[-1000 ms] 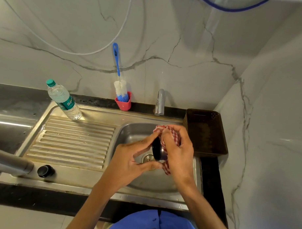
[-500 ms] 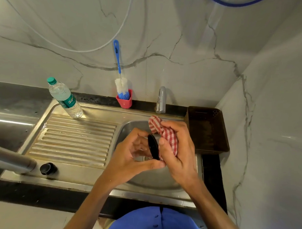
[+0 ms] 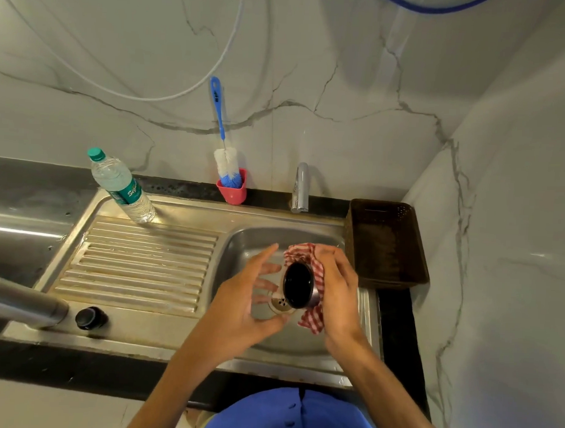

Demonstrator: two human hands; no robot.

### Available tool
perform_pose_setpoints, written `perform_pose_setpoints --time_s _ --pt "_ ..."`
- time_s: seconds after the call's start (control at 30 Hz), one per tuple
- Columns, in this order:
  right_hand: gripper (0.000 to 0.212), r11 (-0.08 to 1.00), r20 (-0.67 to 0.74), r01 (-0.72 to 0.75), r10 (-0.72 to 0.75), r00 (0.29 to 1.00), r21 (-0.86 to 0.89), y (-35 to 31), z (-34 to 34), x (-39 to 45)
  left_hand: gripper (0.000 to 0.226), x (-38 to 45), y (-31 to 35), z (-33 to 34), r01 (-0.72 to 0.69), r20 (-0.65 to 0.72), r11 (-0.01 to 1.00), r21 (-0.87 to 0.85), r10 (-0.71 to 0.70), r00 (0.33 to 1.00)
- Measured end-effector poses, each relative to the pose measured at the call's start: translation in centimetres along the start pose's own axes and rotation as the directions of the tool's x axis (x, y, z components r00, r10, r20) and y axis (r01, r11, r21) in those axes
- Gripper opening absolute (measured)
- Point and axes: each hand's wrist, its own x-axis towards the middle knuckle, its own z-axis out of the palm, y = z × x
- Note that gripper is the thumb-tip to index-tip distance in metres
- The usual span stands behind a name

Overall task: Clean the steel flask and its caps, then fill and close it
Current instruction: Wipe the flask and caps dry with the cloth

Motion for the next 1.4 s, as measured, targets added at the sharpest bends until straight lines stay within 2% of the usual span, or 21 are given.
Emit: perform_pose_setpoints --time_s 0.07,0.13,0.17,0.27,0.37,0.47,0.53,0.63,0.7,0.73,0.8,0.87,0.9,0.97,1.03,1.1,1.2,1.23,1.3,1.33,1.4 --pt "0.019 0.996 -0.052 0.093 -0.093 0.994 -0.006 0.1 -0.1 -0.4 0.085 -0.7 -0.1 0.5 0.135 -0.013 0.965 -0.225 -0.142 0.99" --pt "0.018 0.968 -0.056 0.236 -0.241 0.969 -0.086 -0.2 -0.2 -0.8 0.05 -1.0 0.6 0.4 0.206 -0.047 0.859 -0.468 -0.257 0.965" --pt "0.02 0.941 -0.039 0.311 -0.318 0.947 -0.134 -0.4 -0.1 -1.0 0.04 -0.9 1.1 0.3 0.232 -0.028 0.824 -0.517 -0.287 0.957" --pt "0.027 0.84 0.056 0.494 -0.495 0.867 -0.224 -0.5 0.1 -1.3 0.048 -0.3 2.6 0.3 0.275 0.075 0.826 -0.492 -0.274 0.959" --pt "0.032 0.781 0.115 0.575 -0.565 0.817 -0.243 -0.5 -0.1 -1.3 0.054 0.3 3.1 0.1 0.218 0.056 0.85 -0.479 -0.219 0.974" --pt "0.033 0.795 0.187 0.571 -0.541 0.82 -0.205 -1.0 -0.3 -1.3 0.058 0.5 2.4 -0.5 0.059 -0.019 0.942 -0.331 -0.07 0.997" --pt "0.027 0.838 0.253 0.514 -0.465 0.848 -0.183 -1.3 -0.3 -0.9 0.06 0.6 2.0 -0.9 -0.063 -0.053 0.993 -0.1 0.058 0.997" --pt "0.019 0.928 0.336 0.331 -0.26 0.905 -0.174 -1.1 -0.4 0.0 0.065 1.0 0.8 -1.1 -0.31 0.027 0.914 0.261 0.314 0.949" --pt "0.016 0.942 0.324 0.254 -0.176 0.93 -0.218 -0.8 -0.5 0.4 0.066 1.1 -0.1 -0.9 -0.359 0.056 0.854 0.377 0.366 0.929" --pt "0.012 0.942 0.298 0.238 -0.162 0.941 -0.239 -0.6 -0.6 0.5 0.069 1.0 -0.4 -0.4 -0.353 0.03 0.858 0.372 0.369 0.929" --pt "0.008 0.957 0.223 0.183 -0.132 0.966 -0.224 -0.4 -0.8 0.7 0.083 0.4 -0.5 0.7 -0.263 -0.09 0.933 0.246 0.292 0.952" --pt "0.009 0.978 0.131 0.125 -0.104 0.986 -0.164 -0.2 -1.1 1.1 0.102 -0.6 0.1 1.5 -0.06 -0.148 0.998 -0.016 0.057 0.987" --pt "0.01 0.979 0.091 0.134 -0.121 0.989 -0.153 -0.2 -1.3 1.3 0.104 -0.8 0.5 1.7 0.053 -0.09 0.981 -0.186 -0.071 0.993" --pt "0.011 0.96 0.062 0.218 -0.21 0.976 -0.177 -0.4 -1.6 1.0 0.086 -1.0 1.3 1.8 0.184 0.036 0.86 -0.476 -0.191 0.981" --pt "0.019 0.907 0.118 0.349 -0.33 0.937 -0.237 -0.8 -1.6 0.2 0.07 -0.7 1.8 1.9 0.193 0.025 0.813 -0.549 -0.215 0.976" --pt "0.026 0.85 0.181 0.457 -0.422 0.888 -0.263 -0.9 -1.5 -0.4 0.07 -0.3 1.7 2.0 0.163 0.006 0.845 -0.509 -0.185 0.983" --pt "0.028 0.825 0.25 0.5 -0.443 0.861 -0.262 -0.6 -1.6 0.0 0.065 0.2 1.2 2.2 0.042 -0.062 0.918 -0.395 -0.072 0.995" --pt "0.026 0.836 0.287 0.475 -0.401 0.87 -0.272 -0.5 -1.6 0.4 0.065 0.3 1.0 2.2 -0.025 -0.101 0.95 -0.311 -0.007 0.995" --pt "0.019 0.909 0.363 0.334 -0.232 0.902 -0.25 -0.2 -1.7 1.2 0.066 0.7 -0.1 2.0 -0.18 -0.145 0.983 -0.03 0.174 0.974" --pt "0.018 0.944 0.401 0.238 -0.131 0.907 -0.229 0.0 -1.9 1.7 0.066 0.9 -0.8 1.9 -0.241 -0.127 0.966 0.094 0.252 0.959" --pt "0.026 0.972 0.457 0.072 0.038 0.889 -0.223 0.4 -2.3 2.5 0.066 0.9 -1.8 2.0 -0.271 -0.064 0.942 0.2 0.288 0.955"
